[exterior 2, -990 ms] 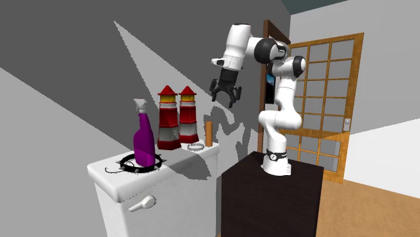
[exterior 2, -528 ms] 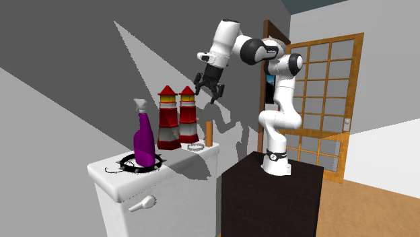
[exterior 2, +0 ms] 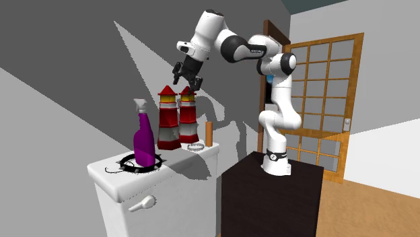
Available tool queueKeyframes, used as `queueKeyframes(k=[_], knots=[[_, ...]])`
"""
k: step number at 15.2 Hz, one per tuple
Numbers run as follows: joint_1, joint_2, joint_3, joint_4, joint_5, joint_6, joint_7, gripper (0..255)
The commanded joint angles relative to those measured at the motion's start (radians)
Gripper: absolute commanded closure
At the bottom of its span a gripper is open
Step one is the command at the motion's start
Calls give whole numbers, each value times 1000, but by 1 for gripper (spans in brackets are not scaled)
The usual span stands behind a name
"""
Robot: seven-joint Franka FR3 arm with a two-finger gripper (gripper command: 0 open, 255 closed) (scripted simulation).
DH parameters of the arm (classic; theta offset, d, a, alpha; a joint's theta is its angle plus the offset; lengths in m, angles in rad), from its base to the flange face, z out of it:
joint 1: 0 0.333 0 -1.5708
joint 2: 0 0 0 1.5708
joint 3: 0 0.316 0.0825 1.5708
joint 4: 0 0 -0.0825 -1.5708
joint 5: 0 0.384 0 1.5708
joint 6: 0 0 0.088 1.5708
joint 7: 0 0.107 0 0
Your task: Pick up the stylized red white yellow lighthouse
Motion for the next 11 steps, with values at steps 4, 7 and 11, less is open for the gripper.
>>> queueKeyframes(k=[4, 7, 11], knots=[[-13, 150, -13, 211, -76, 0, -65, 0], [-15, 151, -15, 189, -84, 22, -52, 0], [-16, 139, -16, 123, -94, 65, -19, 0]])
